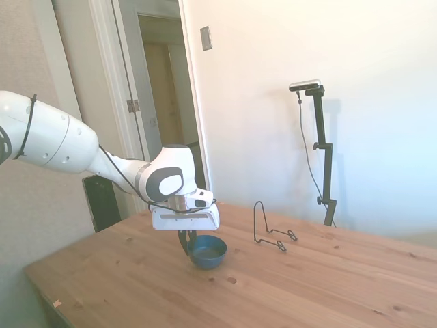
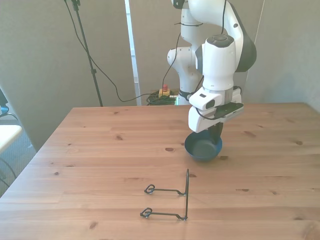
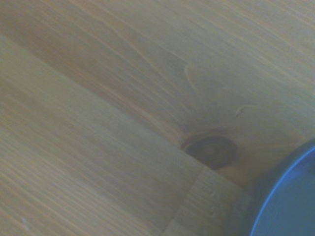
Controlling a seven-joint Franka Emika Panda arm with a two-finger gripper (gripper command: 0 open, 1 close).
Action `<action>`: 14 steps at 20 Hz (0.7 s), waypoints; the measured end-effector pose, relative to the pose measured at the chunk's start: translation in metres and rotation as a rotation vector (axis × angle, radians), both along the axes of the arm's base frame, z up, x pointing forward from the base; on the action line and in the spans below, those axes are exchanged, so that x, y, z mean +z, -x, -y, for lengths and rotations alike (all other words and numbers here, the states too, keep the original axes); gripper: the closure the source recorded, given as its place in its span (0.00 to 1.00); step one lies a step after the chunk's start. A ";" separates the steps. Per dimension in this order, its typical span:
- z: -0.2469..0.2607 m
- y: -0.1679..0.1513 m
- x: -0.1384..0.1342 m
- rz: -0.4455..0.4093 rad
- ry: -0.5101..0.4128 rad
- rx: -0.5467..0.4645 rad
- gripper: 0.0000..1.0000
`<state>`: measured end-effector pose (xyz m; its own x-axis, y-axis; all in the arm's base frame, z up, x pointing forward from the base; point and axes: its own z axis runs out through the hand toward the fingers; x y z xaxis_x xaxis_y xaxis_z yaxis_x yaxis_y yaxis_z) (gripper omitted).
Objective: Unload the bowl
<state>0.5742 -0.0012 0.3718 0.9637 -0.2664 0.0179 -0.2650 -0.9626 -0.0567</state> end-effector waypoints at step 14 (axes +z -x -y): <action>0.002 -0.001 -0.013 -0.022 0.000 -0.013 0.00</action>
<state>0.5751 -0.0028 0.3589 0.9603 -0.2789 -0.0029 -0.2787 -0.9591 -0.0504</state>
